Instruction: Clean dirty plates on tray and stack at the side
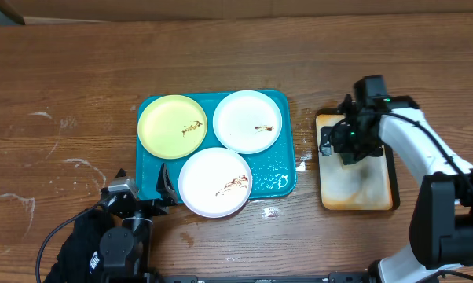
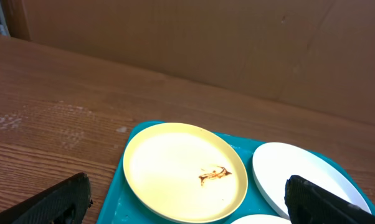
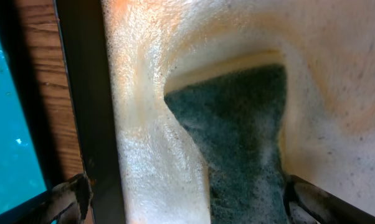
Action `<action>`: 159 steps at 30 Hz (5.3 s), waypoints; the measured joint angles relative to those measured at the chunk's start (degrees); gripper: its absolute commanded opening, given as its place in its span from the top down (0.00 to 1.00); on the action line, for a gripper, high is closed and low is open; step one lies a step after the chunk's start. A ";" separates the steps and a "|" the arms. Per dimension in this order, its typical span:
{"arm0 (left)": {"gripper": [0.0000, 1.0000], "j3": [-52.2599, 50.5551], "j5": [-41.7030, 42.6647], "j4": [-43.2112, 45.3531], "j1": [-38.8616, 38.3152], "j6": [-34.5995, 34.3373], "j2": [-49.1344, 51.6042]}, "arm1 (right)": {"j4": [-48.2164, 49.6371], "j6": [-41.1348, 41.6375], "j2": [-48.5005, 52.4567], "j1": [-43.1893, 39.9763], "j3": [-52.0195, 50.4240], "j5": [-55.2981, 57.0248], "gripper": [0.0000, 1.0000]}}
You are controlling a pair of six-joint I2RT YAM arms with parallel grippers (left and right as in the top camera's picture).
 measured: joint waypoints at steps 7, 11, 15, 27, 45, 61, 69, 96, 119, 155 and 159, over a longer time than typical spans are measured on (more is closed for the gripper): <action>0.00 0.00 0.00 0.00 0.00 0.00 0.00 | 0.02 6.71 0.00 -0.28 0.00 9.01 0.00; 0.00 0.00 0.00 0.00 0.00 0.00 0.00 | 0.48 7.89 0.00 -0.61 0.00 11.32 0.00; 0.00 0.00 0.00 0.00 0.00 0.00 0.00 | 1.05 6.80 0.00 -0.61 0.00 10.78 0.00; 0.00 0.00 0.07 0.00 0.00 0.00 0.00 | 2.16 10.73 0.00 -0.59 0.00 14.53 0.00; 0.00 0.00 1.09 0.00 0.00 0.00 0.00 | 3.45 -9.07 0.00 -0.96 0.00 6.82 0.00; 0.00 0.00 1.09 0.00 0.00 0.00 0.00 | -0.04 -12.00 3.10 -5.07 0.00 -4.37 0.10; 0.00 0.00 1.09 0.00 0.00 0.00 0.00 | -0.50 -9.57 3.13 -5.07 0.00 -11.04 0.11; 0.00 0.00 1.11 0.00 0.00 0.00 0.00 | 5.86 -2.80 3.10 -4.96 0.00 -4.04 0.20; 0.00 0.00 1.11 0.00 0.00 0.00 0.00 | 5.62 -3.54 4.55 -1.20 0.00 -0.39 0.48; 0.00 0.00 1.62 -0.09 0.00 -0.28 8.59 | 7.37 0.31 4.59 -1.20 0.00 1.77 0.96; 0.00 1.07 1.73 -1.70 0.00 -1.31 16.98 | 6.69 0.33 4.59 -1.20 0.00 2.03 0.96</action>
